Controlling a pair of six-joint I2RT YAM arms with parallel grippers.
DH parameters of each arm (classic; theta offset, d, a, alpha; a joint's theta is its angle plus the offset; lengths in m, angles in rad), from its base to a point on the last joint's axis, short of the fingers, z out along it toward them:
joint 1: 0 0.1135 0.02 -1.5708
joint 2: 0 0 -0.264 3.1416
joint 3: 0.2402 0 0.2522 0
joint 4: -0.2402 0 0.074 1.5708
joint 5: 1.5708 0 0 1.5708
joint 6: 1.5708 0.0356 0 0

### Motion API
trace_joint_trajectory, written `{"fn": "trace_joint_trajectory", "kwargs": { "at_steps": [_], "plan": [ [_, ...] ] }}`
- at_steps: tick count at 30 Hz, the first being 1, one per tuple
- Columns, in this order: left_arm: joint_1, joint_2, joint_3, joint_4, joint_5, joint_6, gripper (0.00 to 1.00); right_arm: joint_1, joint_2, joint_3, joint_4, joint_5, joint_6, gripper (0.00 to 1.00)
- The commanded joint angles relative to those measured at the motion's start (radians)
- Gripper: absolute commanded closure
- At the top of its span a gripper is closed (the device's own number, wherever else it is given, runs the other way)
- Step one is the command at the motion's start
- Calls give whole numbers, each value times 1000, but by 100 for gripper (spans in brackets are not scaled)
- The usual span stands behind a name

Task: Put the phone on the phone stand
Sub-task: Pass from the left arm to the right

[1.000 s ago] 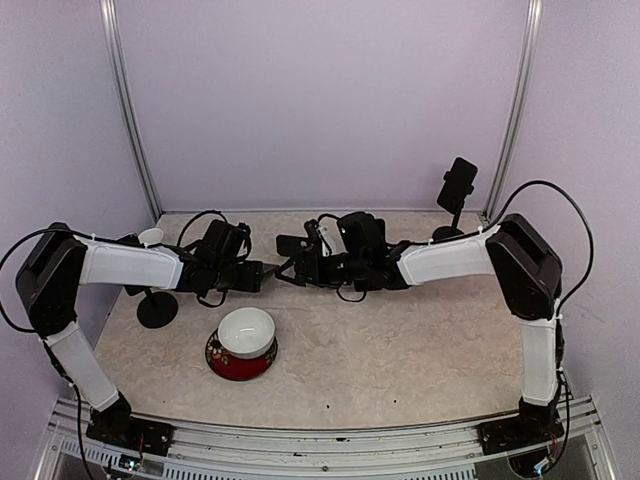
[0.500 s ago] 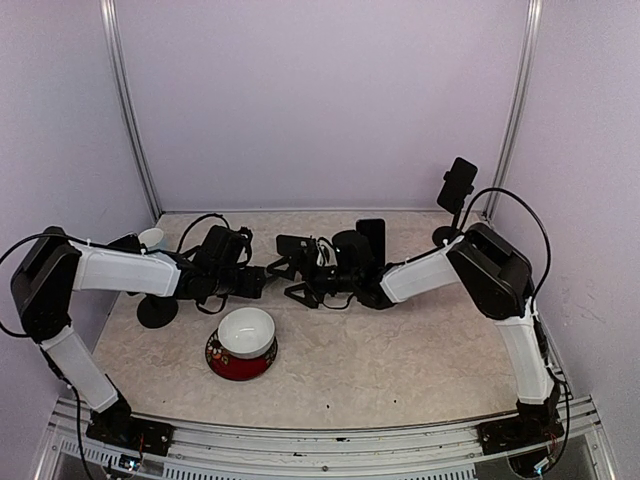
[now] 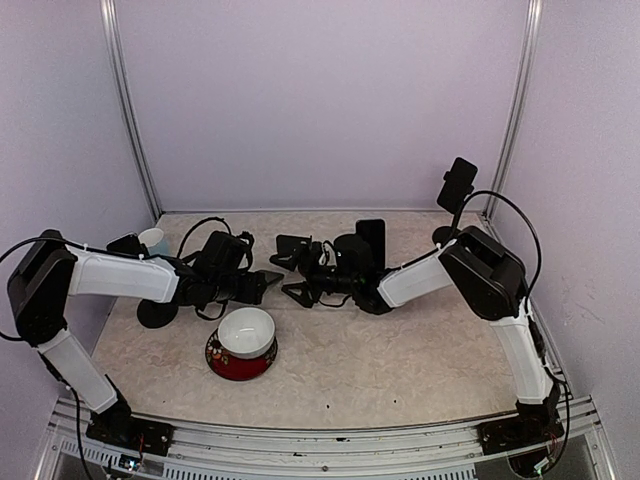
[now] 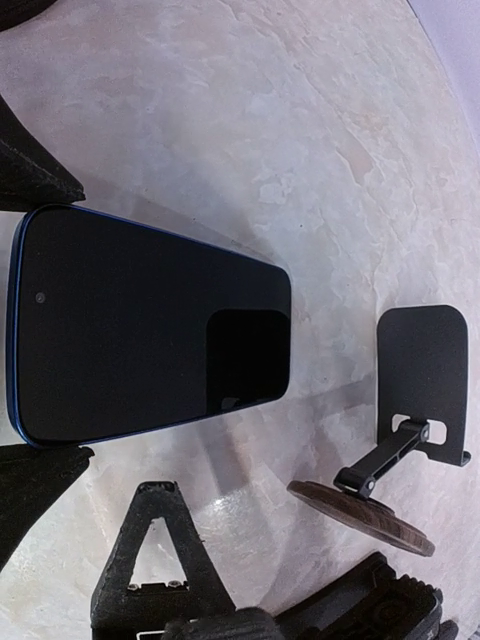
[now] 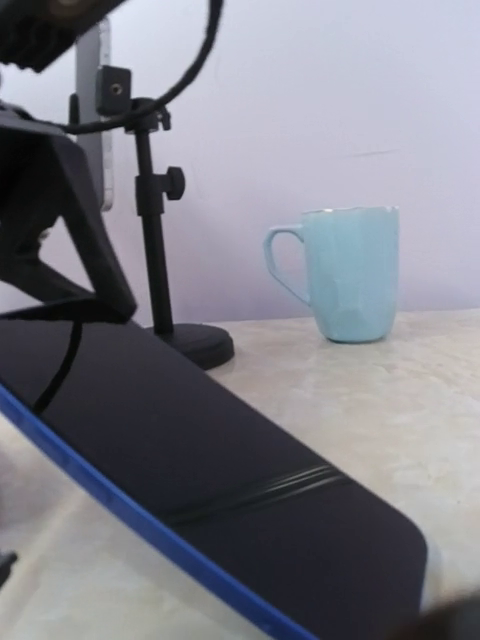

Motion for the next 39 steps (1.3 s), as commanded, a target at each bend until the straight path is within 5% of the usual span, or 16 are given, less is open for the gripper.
{"fn": "trace_joint_trajectory", "kwargs": {
  "at_steps": [1,17,39],
  "plan": [
    [-18,-42,-12,50,-16,-13,43,8,55,-5,29,36,74,3],
    [-55,-55,-24,58,-19,-23,44,19,150,65,42,23,133,12],
    [-105,-115,-56,45,-30,-35,43,18,178,41,182,25,193,77]
  ]
}}
